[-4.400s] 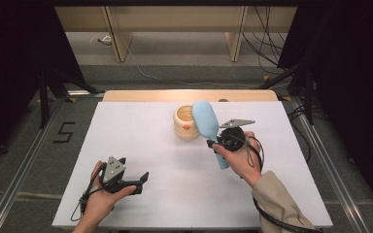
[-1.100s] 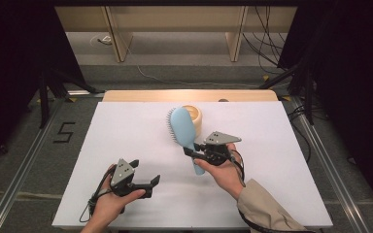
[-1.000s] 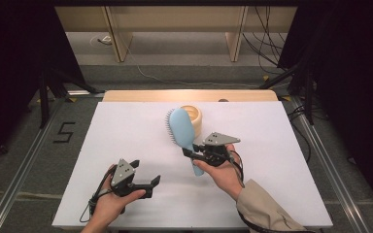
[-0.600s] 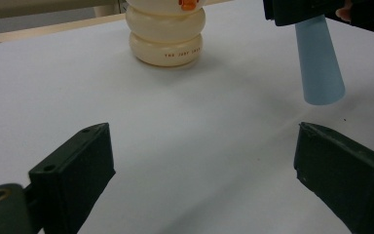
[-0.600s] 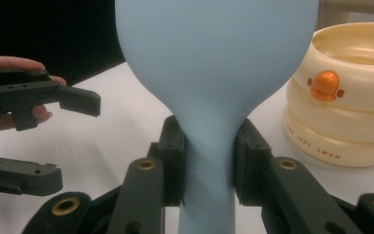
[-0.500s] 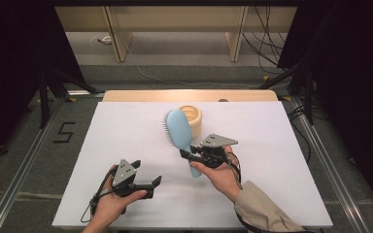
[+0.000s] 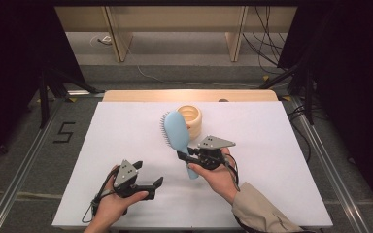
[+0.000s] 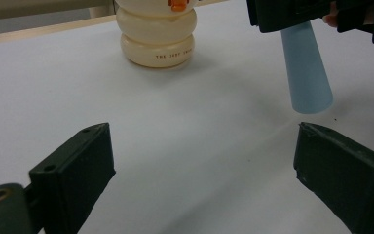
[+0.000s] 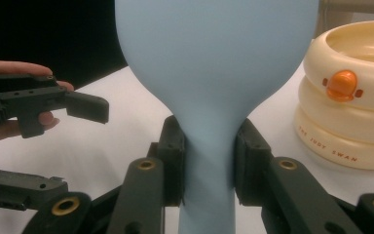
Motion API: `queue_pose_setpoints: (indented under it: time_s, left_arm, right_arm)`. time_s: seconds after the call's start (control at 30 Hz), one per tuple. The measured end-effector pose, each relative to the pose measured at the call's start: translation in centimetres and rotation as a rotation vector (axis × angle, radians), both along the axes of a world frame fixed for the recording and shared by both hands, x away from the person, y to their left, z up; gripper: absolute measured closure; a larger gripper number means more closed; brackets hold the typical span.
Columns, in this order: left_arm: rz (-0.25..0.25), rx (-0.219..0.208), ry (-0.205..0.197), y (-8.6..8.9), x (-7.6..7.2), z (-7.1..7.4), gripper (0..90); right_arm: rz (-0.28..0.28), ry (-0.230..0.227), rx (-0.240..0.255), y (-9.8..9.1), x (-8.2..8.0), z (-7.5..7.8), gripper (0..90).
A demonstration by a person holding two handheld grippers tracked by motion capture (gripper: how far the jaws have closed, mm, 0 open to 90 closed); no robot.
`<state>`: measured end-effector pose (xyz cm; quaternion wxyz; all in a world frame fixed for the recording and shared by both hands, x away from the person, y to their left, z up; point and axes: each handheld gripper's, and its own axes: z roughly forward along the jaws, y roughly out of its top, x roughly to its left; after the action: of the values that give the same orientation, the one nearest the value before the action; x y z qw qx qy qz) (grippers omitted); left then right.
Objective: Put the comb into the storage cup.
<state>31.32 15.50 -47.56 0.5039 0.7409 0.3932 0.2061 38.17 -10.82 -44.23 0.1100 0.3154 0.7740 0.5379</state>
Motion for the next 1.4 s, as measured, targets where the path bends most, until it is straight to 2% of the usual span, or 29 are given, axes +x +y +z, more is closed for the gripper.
queue_pose_setpoints:
  time_s: [0.83,1.4]
  left_arm:
    - [-0.041,0.0,0.009,-1.2,-0.4,-0.1,7.3]
    - [-0.055,-0.02,0.022,-1.9,-0.4,-0.1,7.9]
  right_arm:
    - [0.013,0.002,0.002,0.9,-0.5,-0.3,70.3]
    - [0.023,0.004,0.005,1.4,-0.8,-0.5,70.3]
